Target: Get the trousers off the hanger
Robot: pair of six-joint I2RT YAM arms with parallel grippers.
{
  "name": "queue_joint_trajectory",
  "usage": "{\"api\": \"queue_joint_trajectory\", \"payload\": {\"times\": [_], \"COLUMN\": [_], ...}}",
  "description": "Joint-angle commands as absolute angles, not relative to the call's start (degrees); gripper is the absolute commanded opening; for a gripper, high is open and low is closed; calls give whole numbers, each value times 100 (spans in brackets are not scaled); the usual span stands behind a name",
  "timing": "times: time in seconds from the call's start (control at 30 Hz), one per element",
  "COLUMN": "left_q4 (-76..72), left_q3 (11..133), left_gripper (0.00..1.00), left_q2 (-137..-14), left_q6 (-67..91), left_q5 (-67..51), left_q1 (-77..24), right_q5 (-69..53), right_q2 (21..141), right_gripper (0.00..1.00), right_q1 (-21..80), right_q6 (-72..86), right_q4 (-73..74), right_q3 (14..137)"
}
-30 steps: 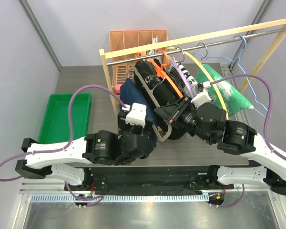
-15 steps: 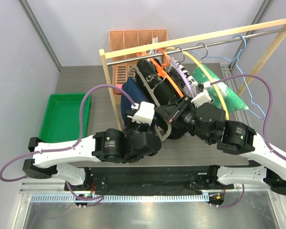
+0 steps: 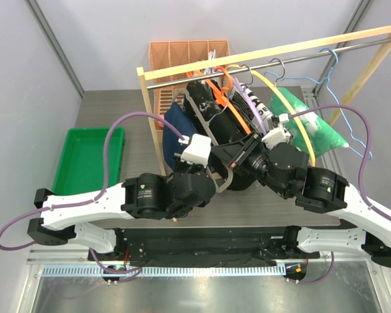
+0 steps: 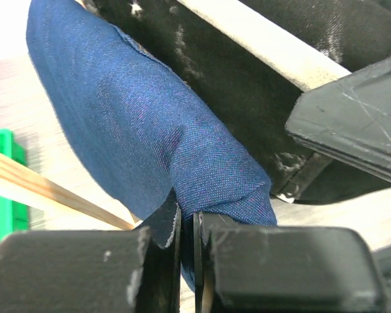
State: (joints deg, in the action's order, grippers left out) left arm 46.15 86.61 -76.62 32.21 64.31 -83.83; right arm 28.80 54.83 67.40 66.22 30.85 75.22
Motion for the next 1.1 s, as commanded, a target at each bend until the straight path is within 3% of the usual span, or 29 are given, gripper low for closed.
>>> {"api": "queue_joint_trajectory", "payload": {"times": [0.0, 0.63, 1.07], "left_q4": [4008, 3147, 2620], "left_q3": [8754, 8534, 8595], "left_gripper": [0, 0, 0], "left_q2": [-7225, -5933, -5607], "left_q6": [3181, 2883, 2918], "left_q5": [6310, 4405, 3991], "left_q1": [-8306, -8341, -8341], "right_q5": [2777, 2733, 2856], "right_q2": [5335, 5335, 5081], "right_gripper": [1, 1, 1], "right_q1": [6820, 6820, 6820], "right_q6": [6820, 6592, 5538], "right_q4": [2847, 3217, 2787], "right_q3": [7418, 7234, 6926]}}
